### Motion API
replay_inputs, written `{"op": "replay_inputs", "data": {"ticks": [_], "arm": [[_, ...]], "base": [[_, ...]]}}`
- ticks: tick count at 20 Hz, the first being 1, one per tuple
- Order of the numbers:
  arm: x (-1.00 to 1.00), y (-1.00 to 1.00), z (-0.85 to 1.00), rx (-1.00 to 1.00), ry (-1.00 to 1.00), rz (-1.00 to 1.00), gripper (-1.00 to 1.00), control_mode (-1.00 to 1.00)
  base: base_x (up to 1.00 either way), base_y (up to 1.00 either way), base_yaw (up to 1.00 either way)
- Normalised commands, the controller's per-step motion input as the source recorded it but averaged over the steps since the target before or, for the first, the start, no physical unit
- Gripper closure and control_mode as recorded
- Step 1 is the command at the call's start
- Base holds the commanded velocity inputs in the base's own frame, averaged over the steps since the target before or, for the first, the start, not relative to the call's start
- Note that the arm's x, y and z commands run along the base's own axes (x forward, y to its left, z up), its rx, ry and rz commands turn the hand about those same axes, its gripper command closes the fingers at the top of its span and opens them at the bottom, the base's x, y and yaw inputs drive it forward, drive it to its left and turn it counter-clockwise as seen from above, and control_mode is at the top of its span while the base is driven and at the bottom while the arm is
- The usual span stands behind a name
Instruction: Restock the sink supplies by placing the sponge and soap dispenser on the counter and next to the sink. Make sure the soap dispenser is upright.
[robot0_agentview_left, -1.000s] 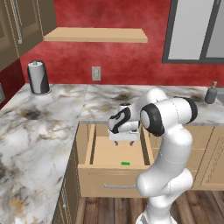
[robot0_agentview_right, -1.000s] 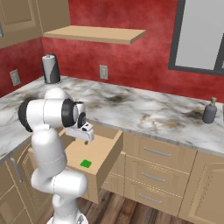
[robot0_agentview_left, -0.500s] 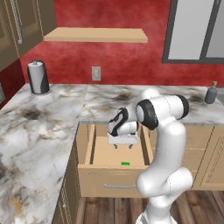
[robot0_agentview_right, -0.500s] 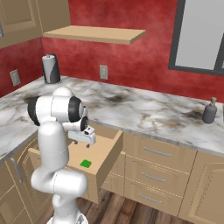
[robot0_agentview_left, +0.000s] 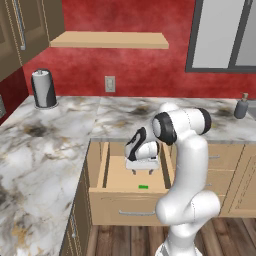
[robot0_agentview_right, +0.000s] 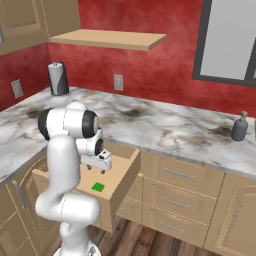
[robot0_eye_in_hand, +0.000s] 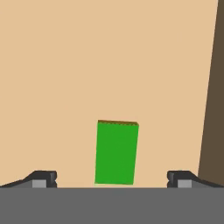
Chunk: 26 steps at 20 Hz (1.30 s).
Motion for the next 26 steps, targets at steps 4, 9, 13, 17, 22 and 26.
{"op": "replay_inputs", "data": {"ticks": [4, 9, 13, 17, 22, 26], "arm": [[0.00, -0.08, -0.27, 0.00, 0.01, 0.00, -1.00, -1.00], [0.01, -0.01, -0.28, 0.00, 0.06, 0.00, -1.00, -1.00], [0.02, 0.00, -0.29, 0.00, 0.06, 0.00, -1.00, -1.00], [0.05, 0.00, -0.31, 0.00, 0.07, 0.00, -1.00, -1.00], [0.03, 0.00, -0.31, 0.00, 0.06, 0.00, -1.00, -1.00], [0.00, 0.00, -0.37, 0.00, 0.06, 0.00, -1.00, -1.00]], "base": [[0.00, 0.00, 0.00], [0.00, 0.00, 0.00], [0.00, 0.00, 0.00], [0.00, 0.00, 0.00], [0.00, 0.00, 0.00], [0.00, 0.00, 0.00]]}}
